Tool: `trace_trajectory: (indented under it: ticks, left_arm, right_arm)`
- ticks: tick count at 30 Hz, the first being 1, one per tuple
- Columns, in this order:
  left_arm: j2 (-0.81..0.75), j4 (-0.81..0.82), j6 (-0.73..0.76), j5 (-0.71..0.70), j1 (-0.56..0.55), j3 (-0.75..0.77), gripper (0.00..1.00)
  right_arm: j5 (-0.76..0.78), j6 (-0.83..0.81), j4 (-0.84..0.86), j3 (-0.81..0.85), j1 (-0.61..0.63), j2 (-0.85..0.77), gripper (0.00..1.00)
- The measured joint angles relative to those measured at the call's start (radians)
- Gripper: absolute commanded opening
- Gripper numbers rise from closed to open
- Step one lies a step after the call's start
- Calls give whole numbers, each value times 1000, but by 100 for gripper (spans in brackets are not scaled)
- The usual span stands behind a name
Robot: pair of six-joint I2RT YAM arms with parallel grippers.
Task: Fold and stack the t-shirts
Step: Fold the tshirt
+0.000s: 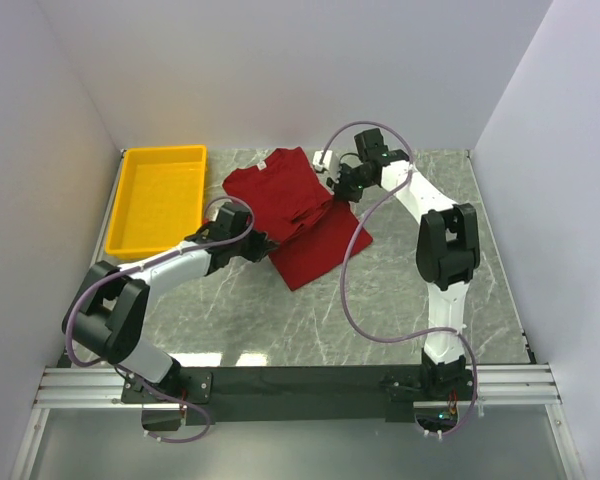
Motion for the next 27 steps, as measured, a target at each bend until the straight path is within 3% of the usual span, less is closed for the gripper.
trace_trajectory:
  ticks: [14, 18, 20, 22, 24, 25, 27]
  left_arm:
    - [62, -1, 40, 26, 55, 29, 0]
    - [65, -1, 47, 32, 66, 40, 0]
    - [65, -1, 48, 34, 72, 46, 0]
    - [66, 3, 48, 36, 79, 49, 4]
    - [66, 6, 48, 39, 88, 50, 15]
    - [67, 5, 49, 40, 92, 51, 29]
    - [68, 3, 55, 40, 98, 55, 40]
  right_arm:
    - [27, 50, 14, 45, 14, 57, 0]
    - [32, 61, 14, 65, 14, 60, 5]
    - [35, 76, 17, 84, 15, 63, 15]
    - [42, 102, 27, 102, 16, 70, 43]
    - [58, 135, 43, 122, 18, 82, 49]
    - [69, 159, 55, 134, 21, 90, 55]
    - [93, 218, 80, 156, 27, 106, 58]
